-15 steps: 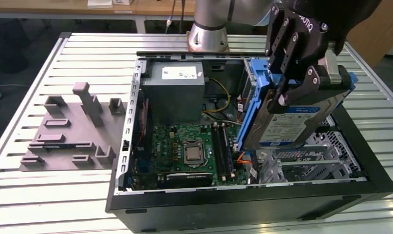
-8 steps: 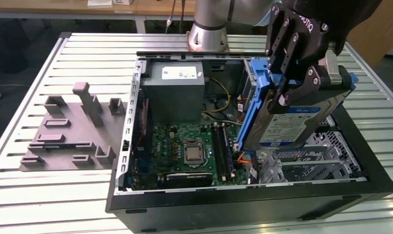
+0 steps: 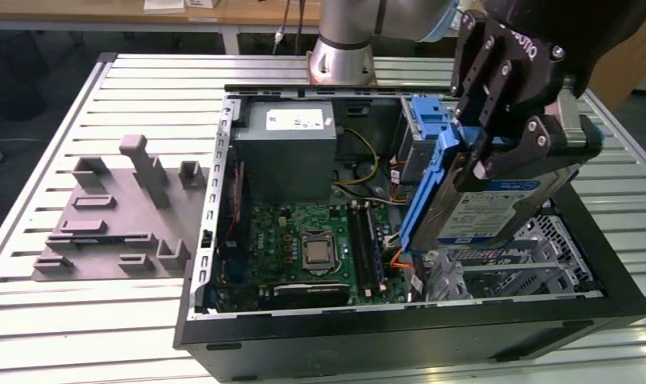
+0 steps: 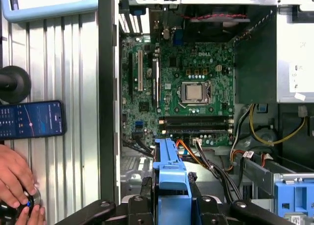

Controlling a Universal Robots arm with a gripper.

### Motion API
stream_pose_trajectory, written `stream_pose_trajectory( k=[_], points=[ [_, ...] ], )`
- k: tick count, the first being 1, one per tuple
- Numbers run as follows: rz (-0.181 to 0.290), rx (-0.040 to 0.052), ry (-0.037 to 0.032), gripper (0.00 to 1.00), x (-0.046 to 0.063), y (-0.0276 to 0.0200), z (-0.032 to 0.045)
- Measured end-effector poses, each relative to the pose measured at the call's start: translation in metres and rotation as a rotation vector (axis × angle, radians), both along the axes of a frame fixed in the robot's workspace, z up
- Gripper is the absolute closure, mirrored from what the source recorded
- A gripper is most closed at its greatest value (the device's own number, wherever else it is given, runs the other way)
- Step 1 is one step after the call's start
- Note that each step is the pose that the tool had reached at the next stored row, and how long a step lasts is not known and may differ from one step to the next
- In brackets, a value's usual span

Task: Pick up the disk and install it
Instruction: 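Insert the disk into the insertion slot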

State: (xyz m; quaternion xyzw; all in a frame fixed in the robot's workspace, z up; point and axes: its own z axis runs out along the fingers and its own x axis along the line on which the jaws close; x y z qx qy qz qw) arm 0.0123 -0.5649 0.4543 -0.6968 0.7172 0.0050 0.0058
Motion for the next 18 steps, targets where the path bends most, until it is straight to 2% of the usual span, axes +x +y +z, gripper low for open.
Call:
stream_pose_trajectory(
  k=[13,14,18],
  points=[
    [0.0,0.0,0.0002,0.64,0.034,-0.0004,-0.0029],
    [0.0,0.0001,0.0002,0.64,0.042,-0.0005,-0.0044],
    [0.0,0.0001,0.0002,0.64,0.046,-0.0014,-0.007]
  ],
)
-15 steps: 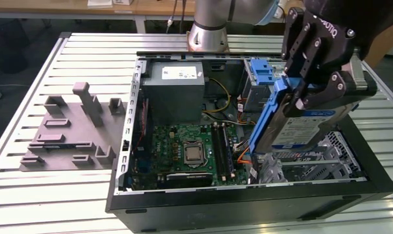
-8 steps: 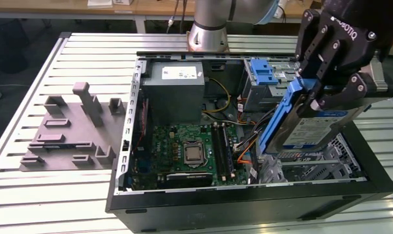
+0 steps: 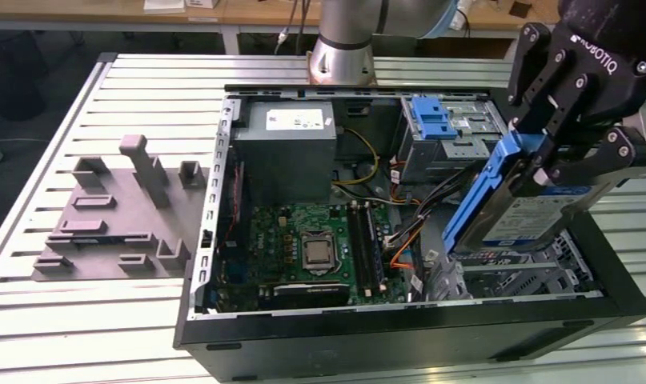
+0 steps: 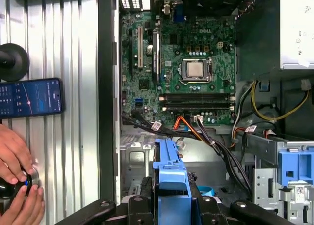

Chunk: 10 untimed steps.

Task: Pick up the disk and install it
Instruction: 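Insert the disk into the insertion slot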

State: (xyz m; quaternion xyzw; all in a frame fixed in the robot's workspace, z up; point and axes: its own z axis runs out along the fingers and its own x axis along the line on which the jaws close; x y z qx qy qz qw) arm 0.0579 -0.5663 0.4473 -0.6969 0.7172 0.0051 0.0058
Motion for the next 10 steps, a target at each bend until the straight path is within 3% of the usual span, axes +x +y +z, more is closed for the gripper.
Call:
stream_pose_trajectory(
  k=[10],
  points=[
    [0.0,0.0,0.0,0.64,0.0093,-0.0001,-0.0015]
  ],
)
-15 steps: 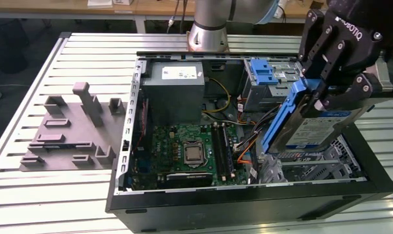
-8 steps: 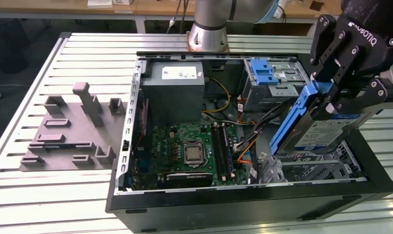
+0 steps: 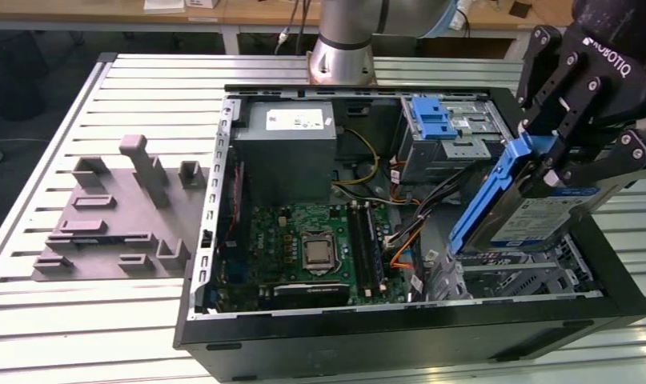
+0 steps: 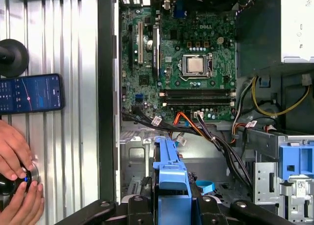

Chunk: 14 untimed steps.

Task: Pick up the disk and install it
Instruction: 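Insert the disk into the insertion slot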

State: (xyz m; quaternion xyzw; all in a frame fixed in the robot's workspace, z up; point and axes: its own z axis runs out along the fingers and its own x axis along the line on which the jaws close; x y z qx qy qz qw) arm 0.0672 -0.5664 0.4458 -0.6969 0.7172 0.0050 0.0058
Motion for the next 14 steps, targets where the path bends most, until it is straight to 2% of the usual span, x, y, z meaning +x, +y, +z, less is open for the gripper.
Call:
stream_pose_trajectory(
  k=[14],
  points=[
    [0.0,0.0001,-0.0001,0.64,0.0048,-0.0024,-0.0071]
  ],
)
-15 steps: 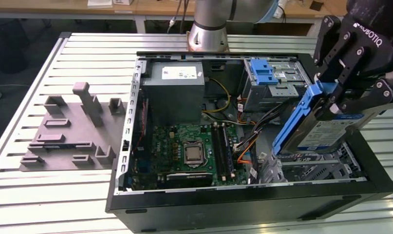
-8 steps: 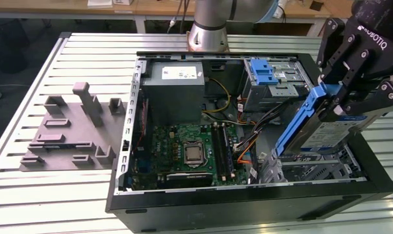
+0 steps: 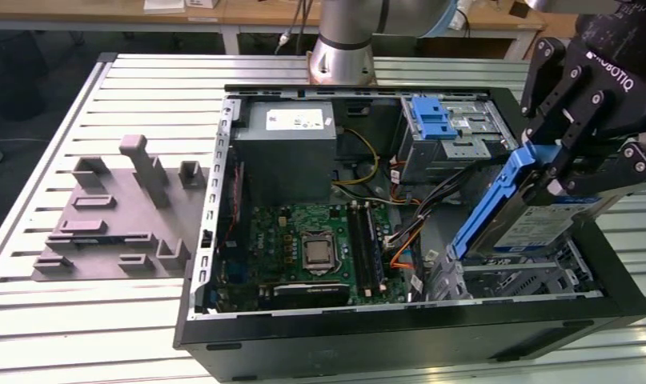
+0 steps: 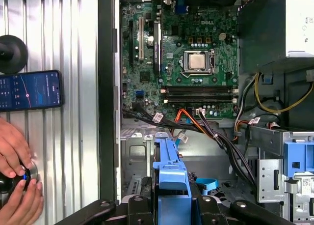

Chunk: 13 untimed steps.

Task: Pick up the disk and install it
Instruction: 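Insert the disk into the insertion slot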

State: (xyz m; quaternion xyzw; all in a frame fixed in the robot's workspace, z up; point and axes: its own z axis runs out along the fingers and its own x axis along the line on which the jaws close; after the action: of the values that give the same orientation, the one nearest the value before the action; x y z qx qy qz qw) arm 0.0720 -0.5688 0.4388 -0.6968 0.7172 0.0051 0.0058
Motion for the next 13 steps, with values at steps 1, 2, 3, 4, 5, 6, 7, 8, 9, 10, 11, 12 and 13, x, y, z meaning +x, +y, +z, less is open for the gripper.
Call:
stream_pose_trajectory(
  k=[1,2,3,4,5,6,7,8,9,10,11,12,13],
  points=[
    [0.0,-0.0002,0.0001,0.64,0.0,-0.0001,-0.0005],
    [0.0,-0.0003,0.0,0.64,0.0,-0.0001,-0.0012],
    [0.0,0.0,0.0,0.64,0.0,-0.0001,-0.002],
    [0.0,-0.0001,0.0,0.64,0.0,-0.0001,-0.0026],
    [0.0,-0.0001,0.0,0.64,0.0,-0.0001,-0.0033],
    [0.0,-0.0003,0.0001,0.64,0.0,-0.0001,-0.0042],
    [0.0,-0.0001,0.0,0.64,0.0,-0.0001,-0.0051],
    [0.0,0.0,0.0,0.64,0.0,-0.0001,-0.006],
    [0.0,0.0,0.0001,0.64,0.0,-0.0001,-0.0069],
    [0.0,0.0,0.0001,0.64,0.0,-0.0001,-0.0078],
    [0.0,-0.0001,0.0001,0.64,0.0,-0.0001,-0.0088],
    [0.0,-0.0001,0.0001,0.64,0.0,-0.0001,-0.0098],
    [0.0,0.0,0.0001,0.64,0.0,-0.0001,-0.0108]
  ],
)
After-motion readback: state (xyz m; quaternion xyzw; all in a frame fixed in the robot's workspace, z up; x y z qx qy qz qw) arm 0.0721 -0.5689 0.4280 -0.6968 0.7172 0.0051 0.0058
